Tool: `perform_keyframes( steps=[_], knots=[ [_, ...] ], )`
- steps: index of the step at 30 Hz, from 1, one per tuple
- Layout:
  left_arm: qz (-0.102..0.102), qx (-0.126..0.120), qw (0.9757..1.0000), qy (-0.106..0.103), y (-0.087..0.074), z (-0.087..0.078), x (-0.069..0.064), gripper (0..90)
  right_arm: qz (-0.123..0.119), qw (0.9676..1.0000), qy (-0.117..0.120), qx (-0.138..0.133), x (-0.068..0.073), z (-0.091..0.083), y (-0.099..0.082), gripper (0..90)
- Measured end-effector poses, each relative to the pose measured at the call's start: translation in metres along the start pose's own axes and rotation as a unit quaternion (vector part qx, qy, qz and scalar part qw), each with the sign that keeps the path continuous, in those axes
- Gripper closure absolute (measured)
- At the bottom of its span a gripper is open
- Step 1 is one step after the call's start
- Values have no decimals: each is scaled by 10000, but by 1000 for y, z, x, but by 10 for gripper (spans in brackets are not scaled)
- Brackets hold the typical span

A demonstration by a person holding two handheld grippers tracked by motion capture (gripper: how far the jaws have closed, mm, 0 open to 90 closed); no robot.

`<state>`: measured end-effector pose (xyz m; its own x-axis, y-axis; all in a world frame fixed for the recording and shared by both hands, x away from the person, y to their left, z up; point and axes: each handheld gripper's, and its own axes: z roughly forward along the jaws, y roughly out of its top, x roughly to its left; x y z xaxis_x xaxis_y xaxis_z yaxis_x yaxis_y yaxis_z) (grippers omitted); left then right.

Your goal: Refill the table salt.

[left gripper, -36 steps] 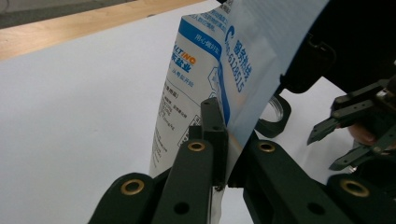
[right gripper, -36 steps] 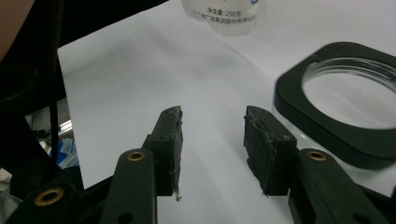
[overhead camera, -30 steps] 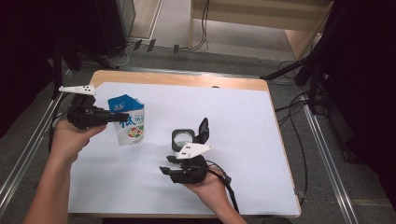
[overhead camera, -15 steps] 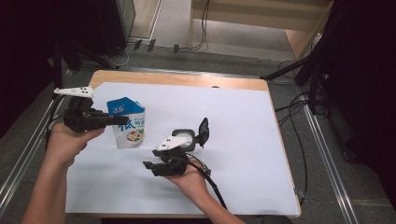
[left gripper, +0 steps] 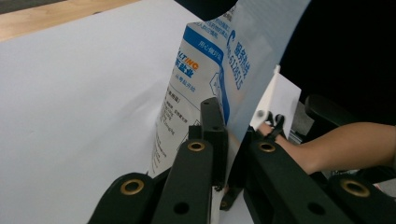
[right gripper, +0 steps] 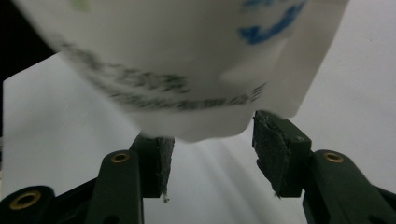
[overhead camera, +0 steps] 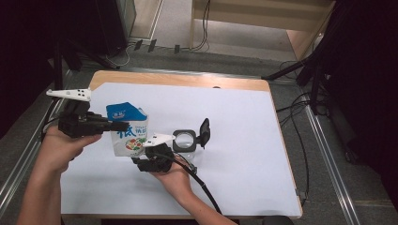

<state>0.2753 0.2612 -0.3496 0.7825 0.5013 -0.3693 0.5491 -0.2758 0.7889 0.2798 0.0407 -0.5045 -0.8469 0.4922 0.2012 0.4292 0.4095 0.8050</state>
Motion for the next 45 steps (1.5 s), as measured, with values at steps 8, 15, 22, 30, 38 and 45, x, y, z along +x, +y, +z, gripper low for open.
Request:
perform_keyframes(
  steps=[8,15,22,30,38,45],
  knots=[
    [11,161,9997,180,-2,10,5,900,-151,9995,-208,-183,6,1,-3,533],
    [38,121,9999,-10,2,28,4,896,-357,9985,-246,-323,15,-2,-11,531],
    [72,245,9997,16,5,49,7,886,-290,9987,-254,-346,16,-5,-23,493],
    [22,442,9990,-40,10,69,9,899,-102,9993,-119,-341,13,-10,-32,503],
    [62,569,9982,-159,11,83,10,865,98,9993,3,-363,8,-16,-37,524],
    [14,552,9984,-111,11,88,12,900,121,9991,106,-393,9,-19,-38,535]
  ],
)
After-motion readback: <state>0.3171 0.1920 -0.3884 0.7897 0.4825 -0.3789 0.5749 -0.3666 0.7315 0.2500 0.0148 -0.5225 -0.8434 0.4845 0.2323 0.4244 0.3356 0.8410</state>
